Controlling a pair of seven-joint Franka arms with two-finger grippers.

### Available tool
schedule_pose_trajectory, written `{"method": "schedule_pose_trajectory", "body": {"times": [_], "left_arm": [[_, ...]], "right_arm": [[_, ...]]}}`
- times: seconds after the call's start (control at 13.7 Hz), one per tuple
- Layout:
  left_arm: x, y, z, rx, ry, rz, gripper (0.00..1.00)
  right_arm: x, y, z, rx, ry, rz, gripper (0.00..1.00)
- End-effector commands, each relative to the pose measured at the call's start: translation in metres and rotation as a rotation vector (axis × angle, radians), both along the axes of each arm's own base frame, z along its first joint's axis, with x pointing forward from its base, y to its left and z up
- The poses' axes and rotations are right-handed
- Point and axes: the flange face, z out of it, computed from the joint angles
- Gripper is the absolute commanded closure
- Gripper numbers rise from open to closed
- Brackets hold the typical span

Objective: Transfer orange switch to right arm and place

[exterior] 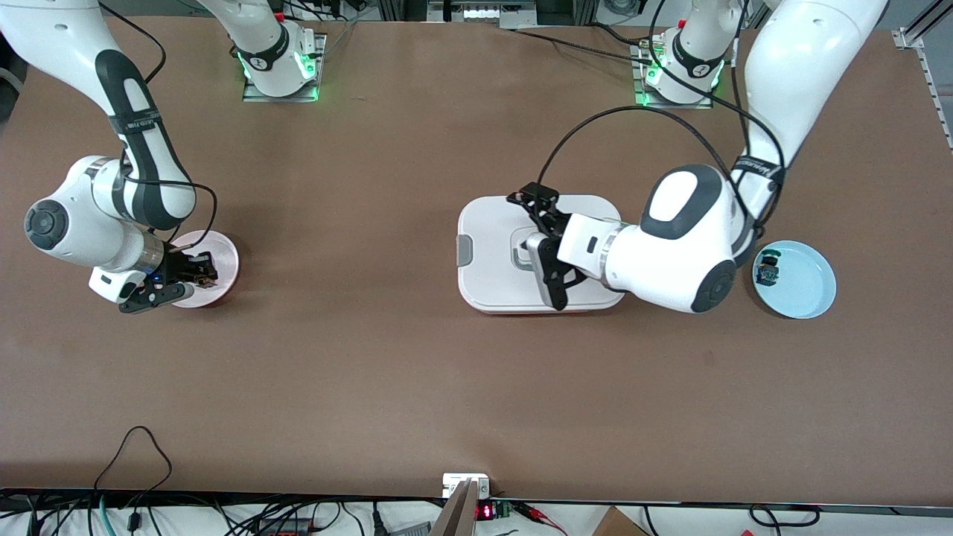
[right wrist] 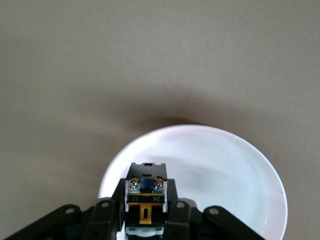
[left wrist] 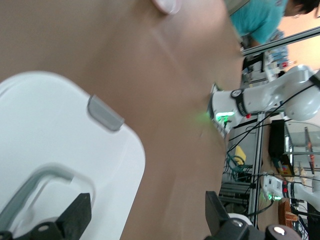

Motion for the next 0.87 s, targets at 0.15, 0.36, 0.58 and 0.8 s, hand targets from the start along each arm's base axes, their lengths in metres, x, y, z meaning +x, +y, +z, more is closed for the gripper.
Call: {"method": "schedule_pose_trajectory", "body": {"times": [0.15, 0.36, 0.58, 0.8], "left_arm": [[-0.021, 0.033, 0.05, 0.373, -0.012, 0.049, 0.0], [-0.028, 0.05, 0.067, 0.584, -0.058, 0.093, 0.0], [-0.038, 0.073, 0.109, 0.805, -0.13, 0.187, 0.0], [-0.034, 0.101, 0.148, 0.942, -0.201, 0.359, 0.0]], "right_arm": [[-0.009, -0.005, -0.013, -0.008, -0.013, 0.023, 0.98], [-0.015, -0.013, -0.025, -0.012, -0.017, 0.005, 0.82], [-0.012, -0.012, -0.017, -0.012, -0.026, 0.005, 0.11], [-0.002, 0.004, 0.034, 0.002, -0.048, -0.009, 0.0]]}}
